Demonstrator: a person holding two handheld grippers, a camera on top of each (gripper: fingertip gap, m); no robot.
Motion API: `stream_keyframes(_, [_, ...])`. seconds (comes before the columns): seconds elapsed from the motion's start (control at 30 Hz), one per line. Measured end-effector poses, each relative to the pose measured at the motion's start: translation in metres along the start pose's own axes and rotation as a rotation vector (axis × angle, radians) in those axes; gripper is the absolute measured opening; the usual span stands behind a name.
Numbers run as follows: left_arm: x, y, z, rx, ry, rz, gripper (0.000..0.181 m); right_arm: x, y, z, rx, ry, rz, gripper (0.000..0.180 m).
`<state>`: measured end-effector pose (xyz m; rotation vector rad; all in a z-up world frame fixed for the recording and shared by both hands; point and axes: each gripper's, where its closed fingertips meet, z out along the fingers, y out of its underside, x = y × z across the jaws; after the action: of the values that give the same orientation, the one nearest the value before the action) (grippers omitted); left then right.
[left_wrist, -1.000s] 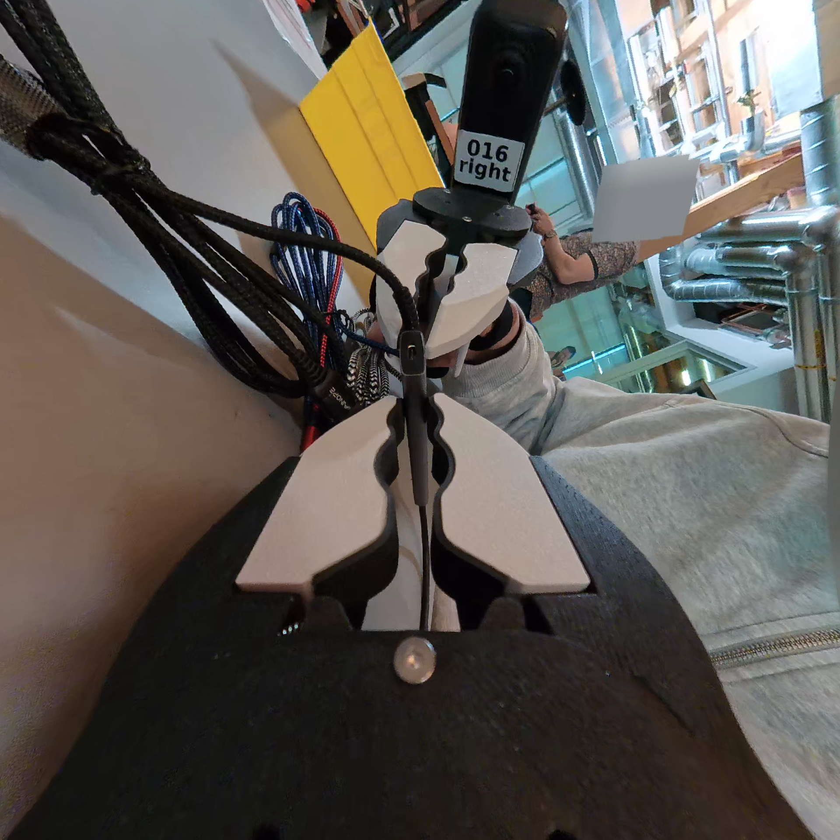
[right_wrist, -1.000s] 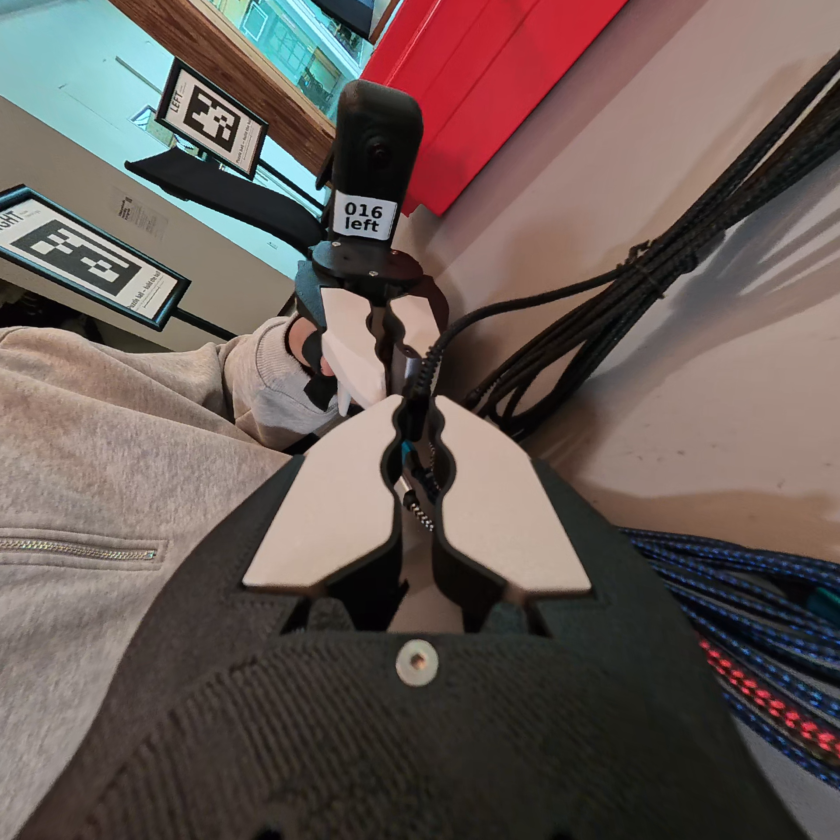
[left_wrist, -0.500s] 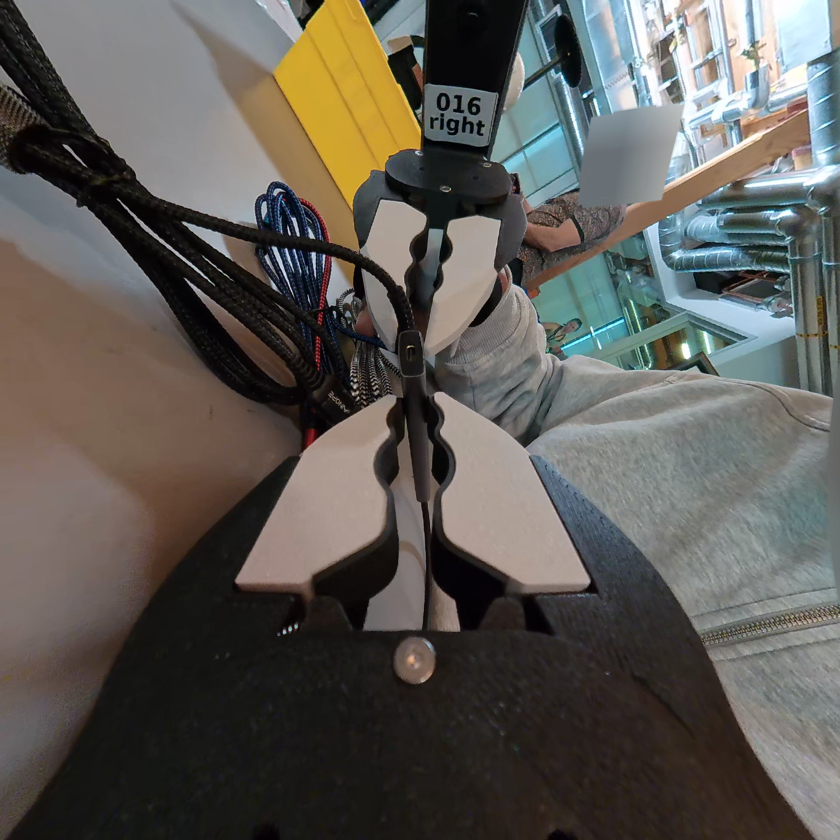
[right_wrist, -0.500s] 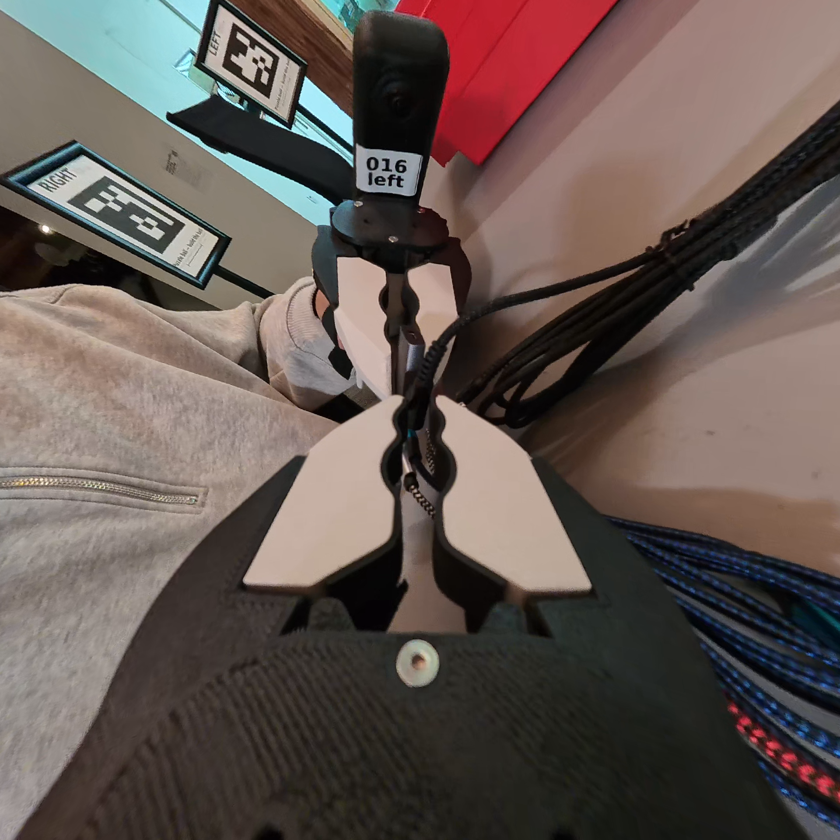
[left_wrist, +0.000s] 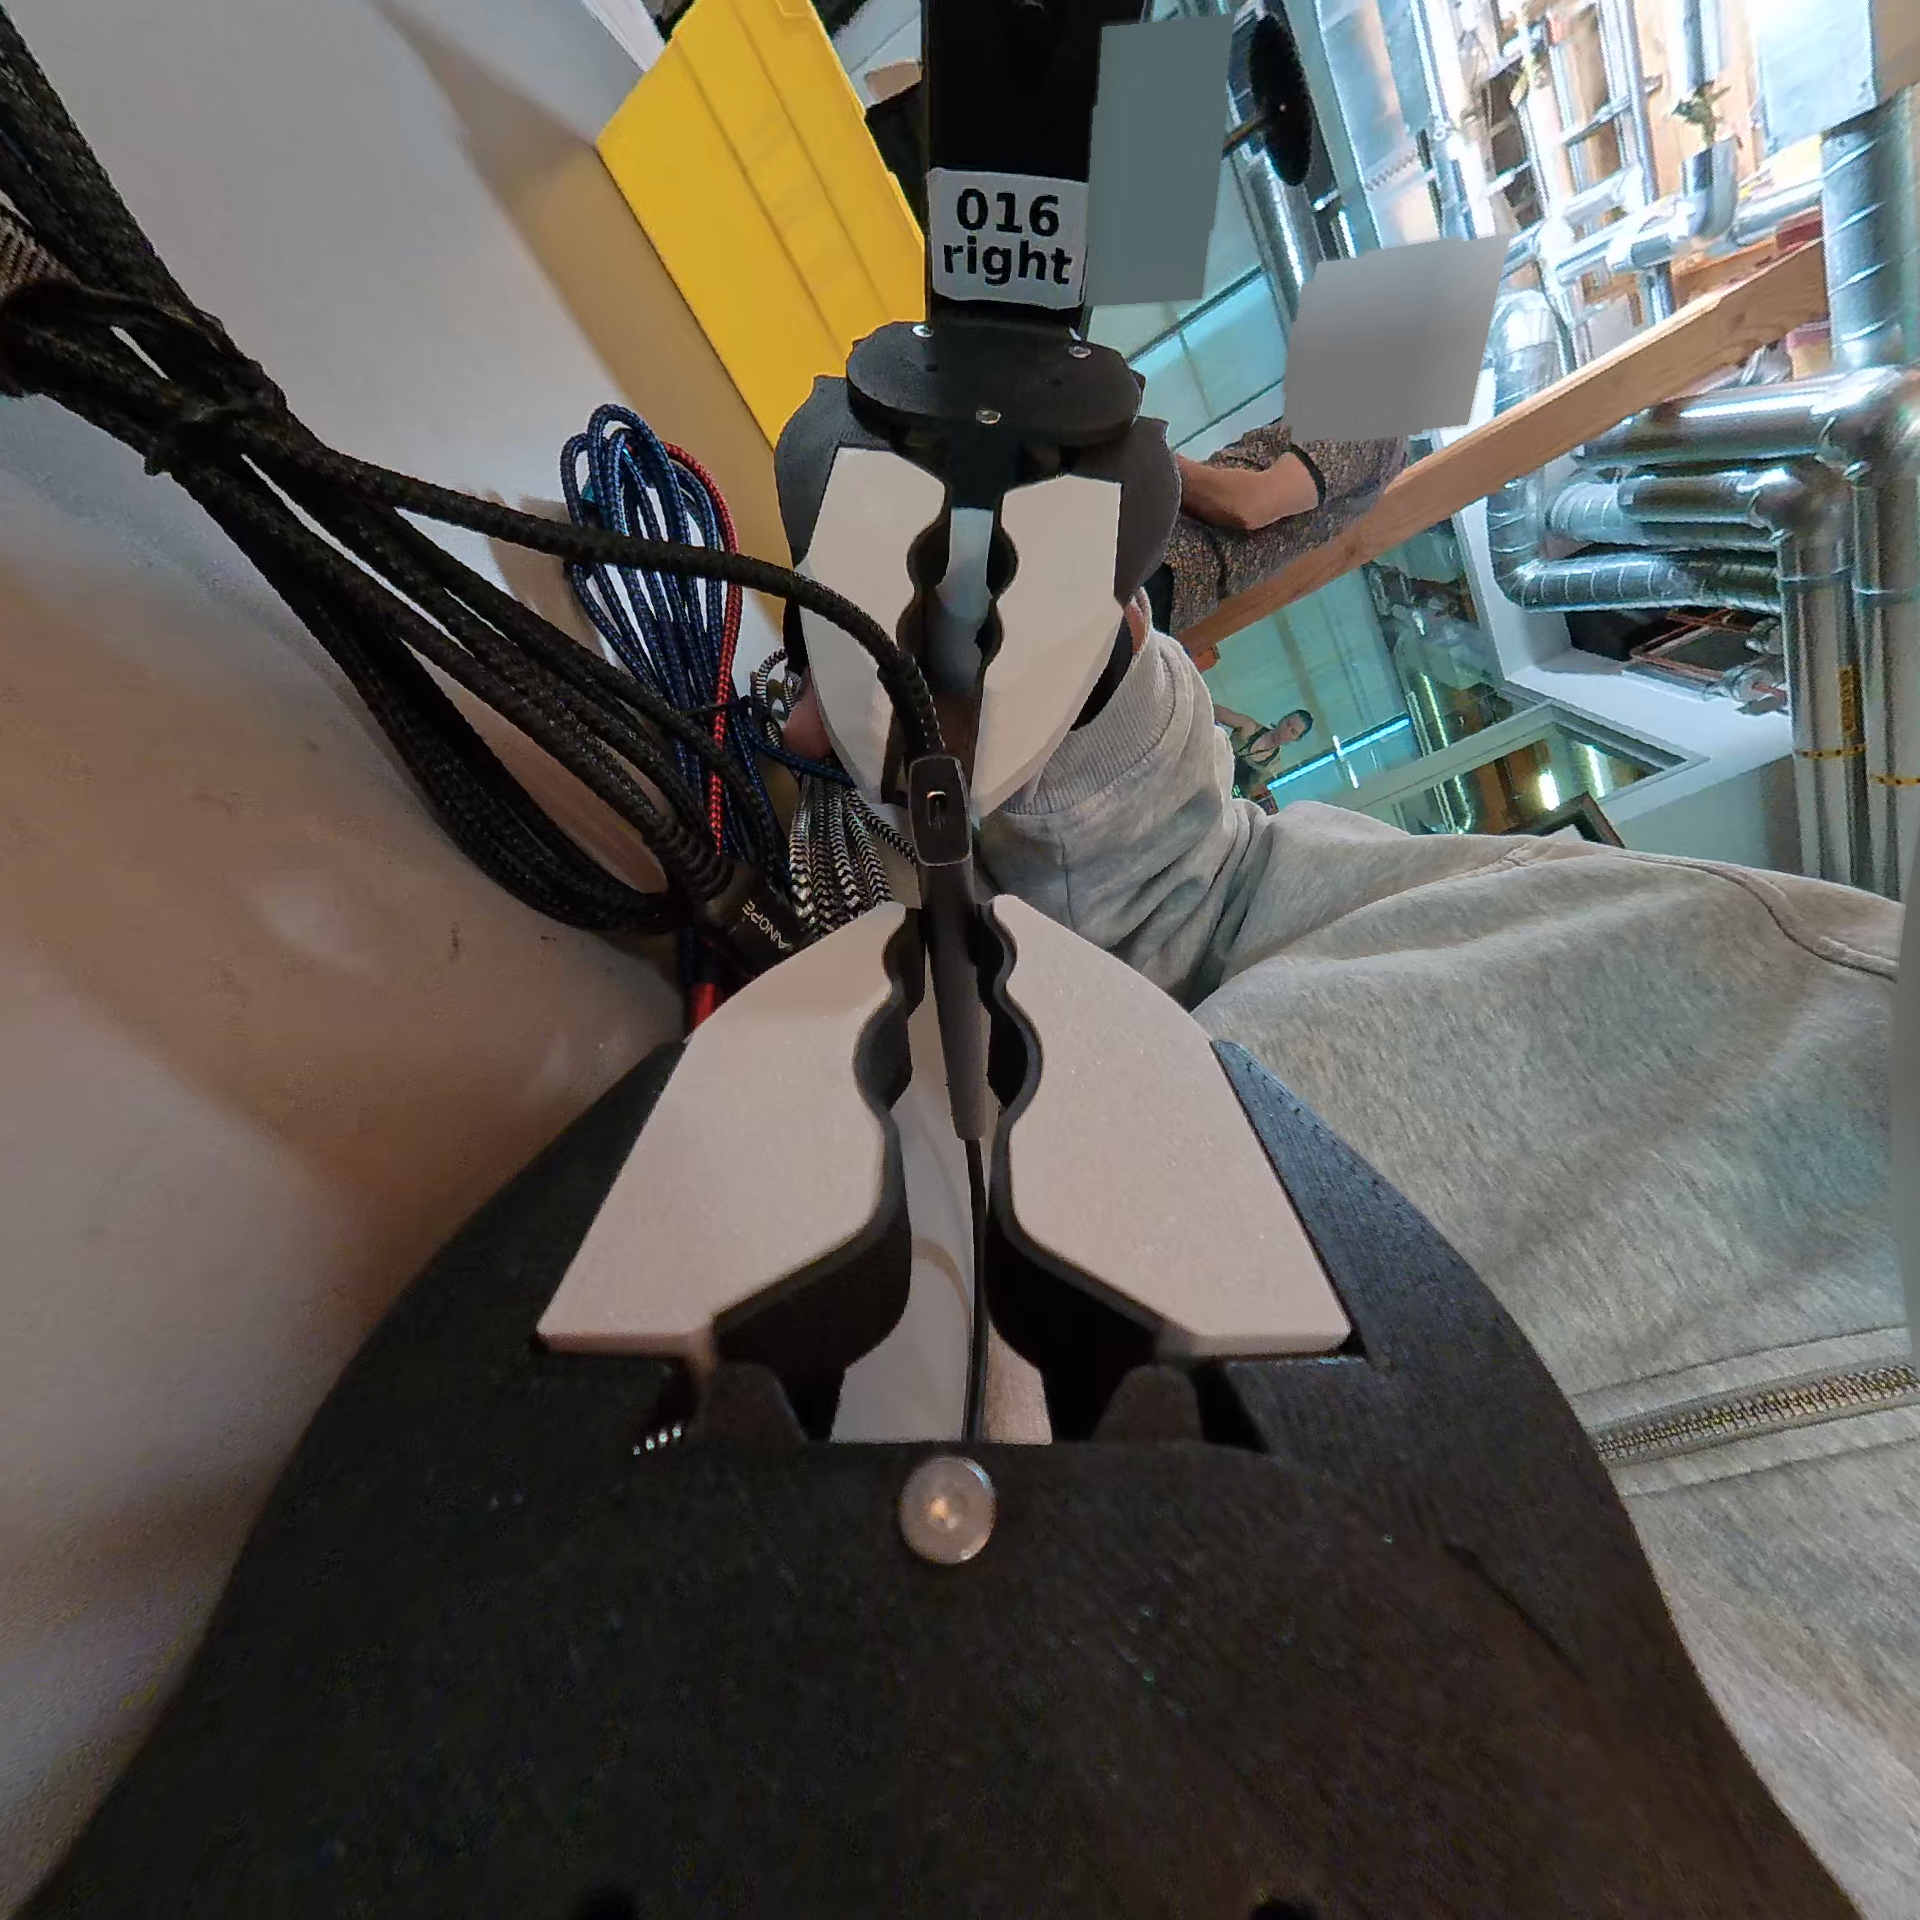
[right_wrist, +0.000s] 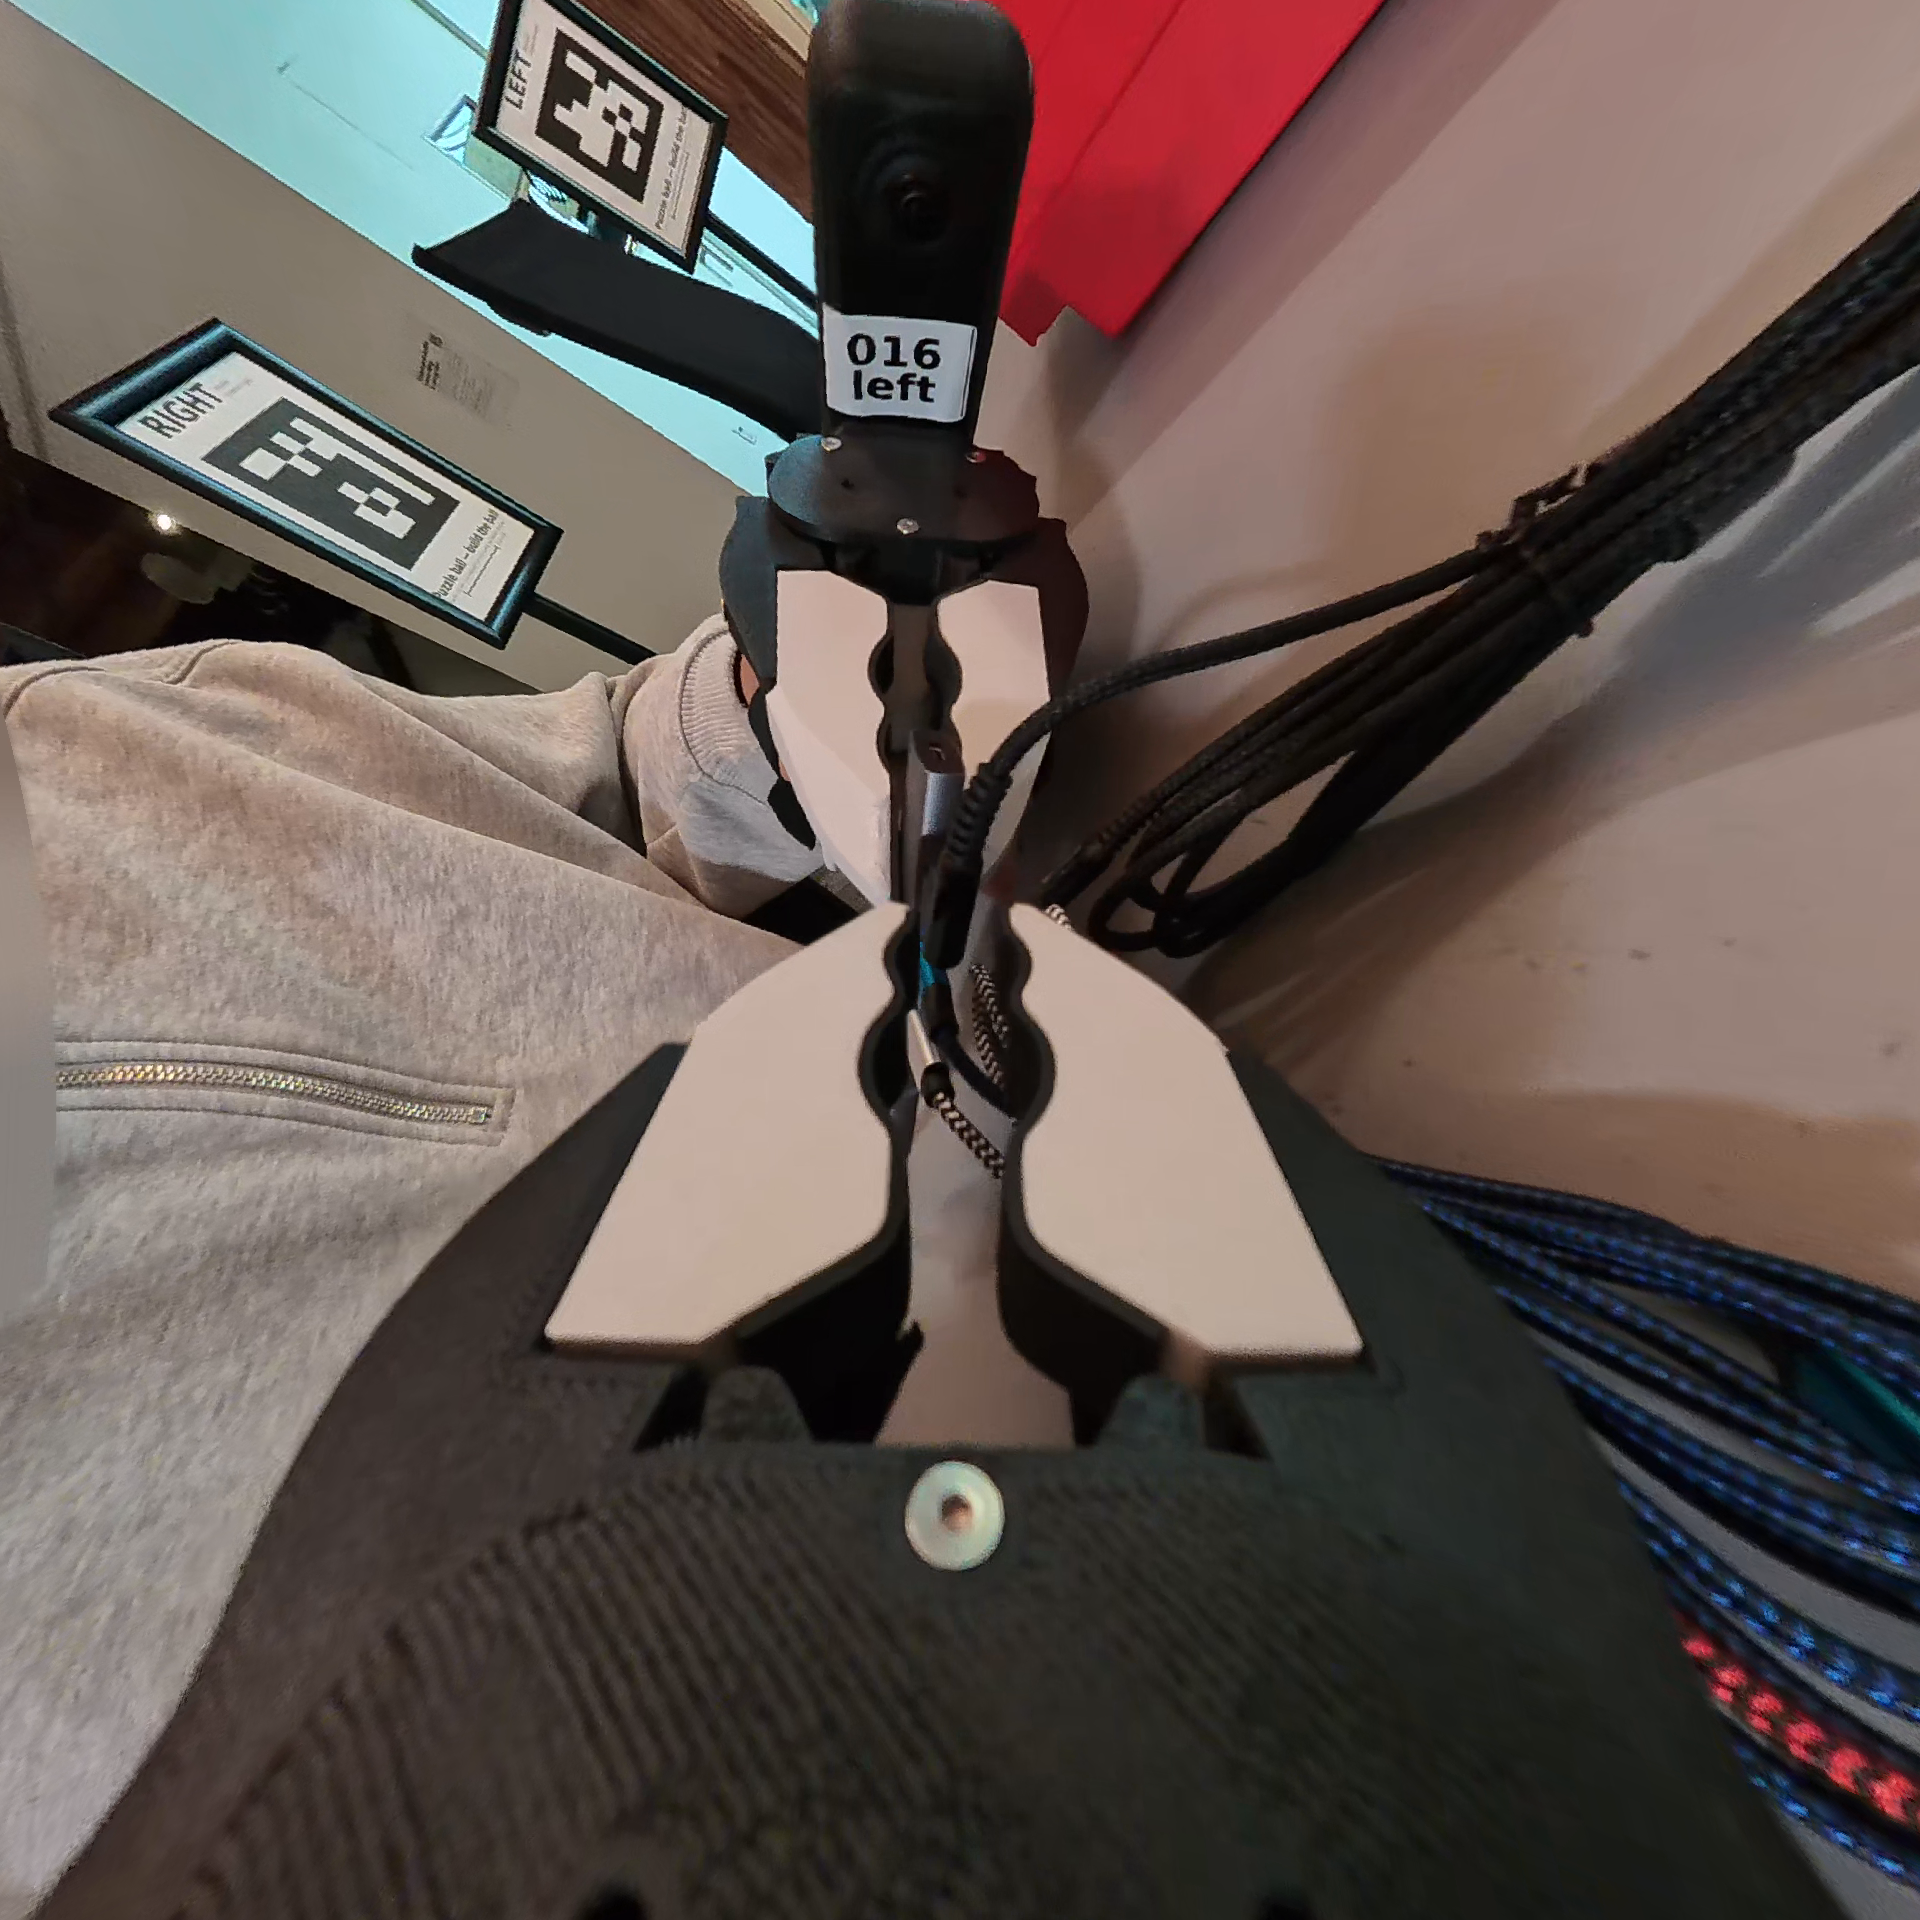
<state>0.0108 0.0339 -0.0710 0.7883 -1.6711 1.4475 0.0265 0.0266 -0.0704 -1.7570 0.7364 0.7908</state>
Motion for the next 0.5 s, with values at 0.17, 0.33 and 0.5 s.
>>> stream_keyframes(0.17, [-0.0002, -0.0011, -0.0006, 0.007, 0.001, -0.005, 0.009, -0.0012, 0.0025, 0.0037, -0.016, 0.015, -0.062, 0.009])
stream_keyframes(0.33, [0.0003, 0.0001, -0.0002, -0.002, 0.0, 0.001, 0.008, -0.003, 0.0027, 0.0042, -0.023, 0.031, -0.1, 0.008])
stream_keyframes(0.5, [-0.0008, -0.0017, -0.0002, 0.011, -0.015, 0.018, 0.008, -0.0036, 0.0038, 0.0035, -0.047, 0.073, -0.13, 0.008])
